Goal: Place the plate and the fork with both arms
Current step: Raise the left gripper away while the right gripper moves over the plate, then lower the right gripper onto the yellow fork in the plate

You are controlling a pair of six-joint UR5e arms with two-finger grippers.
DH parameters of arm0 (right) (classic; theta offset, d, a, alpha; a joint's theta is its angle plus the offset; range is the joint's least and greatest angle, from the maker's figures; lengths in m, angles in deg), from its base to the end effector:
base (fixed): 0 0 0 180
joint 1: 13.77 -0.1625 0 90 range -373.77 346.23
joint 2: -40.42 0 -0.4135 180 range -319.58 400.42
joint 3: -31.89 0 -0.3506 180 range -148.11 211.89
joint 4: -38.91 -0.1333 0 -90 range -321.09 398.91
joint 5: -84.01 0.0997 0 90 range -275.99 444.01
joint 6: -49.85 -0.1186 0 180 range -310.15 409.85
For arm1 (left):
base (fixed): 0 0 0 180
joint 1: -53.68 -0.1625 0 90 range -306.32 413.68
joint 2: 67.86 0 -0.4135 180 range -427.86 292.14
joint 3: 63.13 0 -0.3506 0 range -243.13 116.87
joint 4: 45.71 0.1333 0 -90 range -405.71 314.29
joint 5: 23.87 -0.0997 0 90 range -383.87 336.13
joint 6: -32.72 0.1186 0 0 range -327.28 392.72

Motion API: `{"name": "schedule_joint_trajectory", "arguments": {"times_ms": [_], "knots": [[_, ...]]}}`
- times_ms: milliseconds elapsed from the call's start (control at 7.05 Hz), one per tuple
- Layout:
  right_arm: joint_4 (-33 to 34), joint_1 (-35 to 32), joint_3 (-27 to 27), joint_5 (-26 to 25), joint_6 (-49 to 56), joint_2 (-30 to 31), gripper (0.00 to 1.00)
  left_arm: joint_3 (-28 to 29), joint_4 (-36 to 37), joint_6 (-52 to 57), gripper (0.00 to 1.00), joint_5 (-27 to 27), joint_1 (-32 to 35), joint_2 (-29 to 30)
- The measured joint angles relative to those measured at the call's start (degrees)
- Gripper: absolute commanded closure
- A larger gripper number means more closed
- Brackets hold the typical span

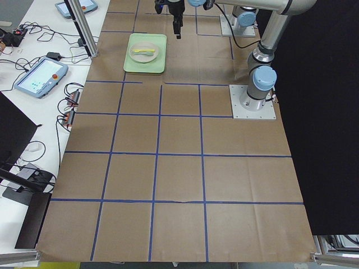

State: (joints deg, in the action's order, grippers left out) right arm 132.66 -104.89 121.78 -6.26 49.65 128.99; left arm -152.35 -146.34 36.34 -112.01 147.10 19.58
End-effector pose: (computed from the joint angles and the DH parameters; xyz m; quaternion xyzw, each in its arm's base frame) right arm 0.1418 -0.4628 0.4535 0.0080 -0.9997 0.0212 0.0021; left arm -0.1617 -0.4065 0.4658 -0.0602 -0.9960 -0.0635 0.0163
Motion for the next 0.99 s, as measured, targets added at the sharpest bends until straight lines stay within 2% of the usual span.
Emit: {"name": "schedule_joint_trajectory", "arguments": {"times_ms": [284,567,709,993], "knots": [[0.36,-3.48,-4.16,-0.01,-4.1,-5.85,0.0,-2.17,0.6,0.78,0.0,-0.37,-2.26,-1.84],[0.58,-8.72,-12.69,-0.44,-9.59,-15.94,0.0,-2.92,5.86,0.82,0.0,-0.56,-4.13,-0.75],[2.27,-10.54,-15.77,-0.55,-11.64,-20.48,0.0,-3.31,7.63,0.77,0.0,-0.82,-4.44,-0.22],[10.21,-12.6,-16.93,-0.5,-13.73,-27.1,0.0,-3.27,8.6,0.64,0.0,-1.25,-4.78,0.75]]}}
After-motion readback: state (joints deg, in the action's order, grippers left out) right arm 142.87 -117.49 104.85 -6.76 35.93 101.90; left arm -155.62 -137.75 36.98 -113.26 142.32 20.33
